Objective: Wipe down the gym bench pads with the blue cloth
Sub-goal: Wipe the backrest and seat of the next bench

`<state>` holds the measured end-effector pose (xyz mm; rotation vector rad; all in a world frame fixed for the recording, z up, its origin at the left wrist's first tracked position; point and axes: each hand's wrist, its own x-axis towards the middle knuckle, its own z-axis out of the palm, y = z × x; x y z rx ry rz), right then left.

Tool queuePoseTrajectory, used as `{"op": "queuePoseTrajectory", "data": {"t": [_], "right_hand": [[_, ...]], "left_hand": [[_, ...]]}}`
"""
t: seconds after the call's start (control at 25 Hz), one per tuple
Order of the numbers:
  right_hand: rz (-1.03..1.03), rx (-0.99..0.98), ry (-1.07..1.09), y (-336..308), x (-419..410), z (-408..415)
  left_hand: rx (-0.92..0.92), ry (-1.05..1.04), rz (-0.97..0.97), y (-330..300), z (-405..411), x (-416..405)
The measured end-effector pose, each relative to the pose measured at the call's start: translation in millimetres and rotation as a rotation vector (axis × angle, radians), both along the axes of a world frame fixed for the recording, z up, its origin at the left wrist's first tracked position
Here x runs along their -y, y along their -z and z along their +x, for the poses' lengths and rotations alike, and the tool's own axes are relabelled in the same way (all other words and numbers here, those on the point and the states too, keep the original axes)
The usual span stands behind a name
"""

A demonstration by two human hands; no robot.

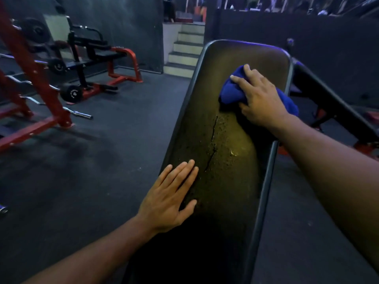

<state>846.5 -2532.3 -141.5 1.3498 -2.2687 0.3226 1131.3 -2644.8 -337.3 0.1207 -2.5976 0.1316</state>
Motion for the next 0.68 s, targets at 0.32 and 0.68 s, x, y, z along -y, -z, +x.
{"op": "queuePoseTrajectory", "data": {"t": [0.32,0.68], "right_hand": [[0.058,0.191,-0.190,40,14,73],[-0.119,0.691,-0.332,29,-3,134]], "left_hand": [[-0.025,0.042,0.024,2,-4,2],[-0.049,0.088,0.067,8,-1,4]]}}
